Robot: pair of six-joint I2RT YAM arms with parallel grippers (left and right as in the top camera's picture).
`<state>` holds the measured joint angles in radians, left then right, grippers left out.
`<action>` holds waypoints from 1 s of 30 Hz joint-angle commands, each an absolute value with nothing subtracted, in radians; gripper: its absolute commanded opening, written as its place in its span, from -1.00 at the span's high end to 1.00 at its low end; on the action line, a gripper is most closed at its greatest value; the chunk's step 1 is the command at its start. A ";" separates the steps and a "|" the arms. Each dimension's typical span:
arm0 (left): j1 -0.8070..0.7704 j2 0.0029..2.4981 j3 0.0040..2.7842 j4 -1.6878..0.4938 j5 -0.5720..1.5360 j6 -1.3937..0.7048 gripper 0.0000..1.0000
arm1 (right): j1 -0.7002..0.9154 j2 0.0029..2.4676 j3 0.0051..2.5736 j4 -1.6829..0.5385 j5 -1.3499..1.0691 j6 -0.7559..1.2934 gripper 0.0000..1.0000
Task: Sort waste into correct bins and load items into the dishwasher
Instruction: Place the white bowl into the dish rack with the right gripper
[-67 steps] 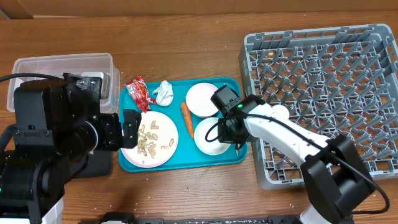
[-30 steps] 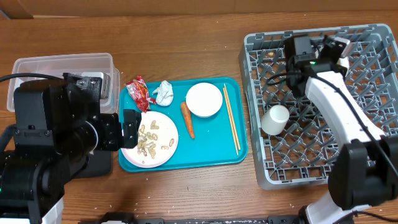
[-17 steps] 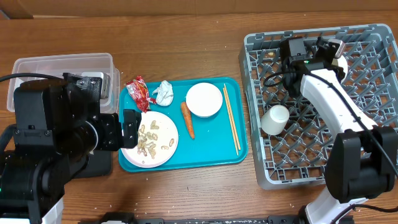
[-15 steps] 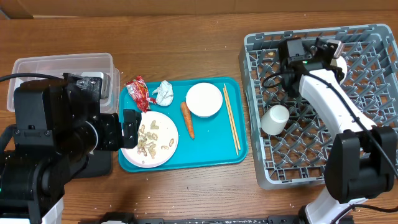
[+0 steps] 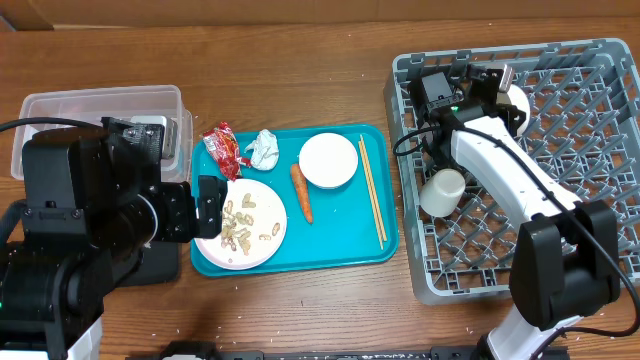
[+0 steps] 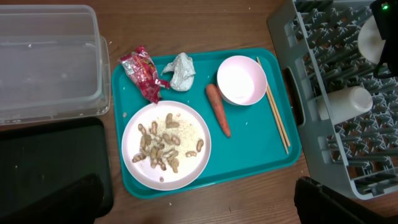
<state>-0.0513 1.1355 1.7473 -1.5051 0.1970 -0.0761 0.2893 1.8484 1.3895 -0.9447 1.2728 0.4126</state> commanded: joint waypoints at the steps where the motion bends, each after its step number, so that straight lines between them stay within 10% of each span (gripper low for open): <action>1: -0.045 1.139 1.764 -1.507 0.191 -0.075 -1.00 | 0.282 1.859 1.405 -0.904 1.422 0.326 0.92; 27: -0.045 1.139 1.764 -1.507 0.191 -0.075 -1.00 | 0.294 1.936 1.354 -0.873 1.359 0.208 0.92; 29: -0.045 1.139 1.764 -1.507 0.192 -0.075 -1.00 | 0.331 1.932 1.356 -0.882 1.349 0.208 0.55; 30: -0.045 1.139 1.764 -1.507 0.191 -0.075 -1.00 | 0.353 1.926 1.361 -0.889 1.335 0.209 -0.15</action>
<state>-0.0513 1.1355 1.7473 -1.5055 0.1970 -0.0757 0.2981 1.9114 1.3651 -0.8822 1.3685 0.2115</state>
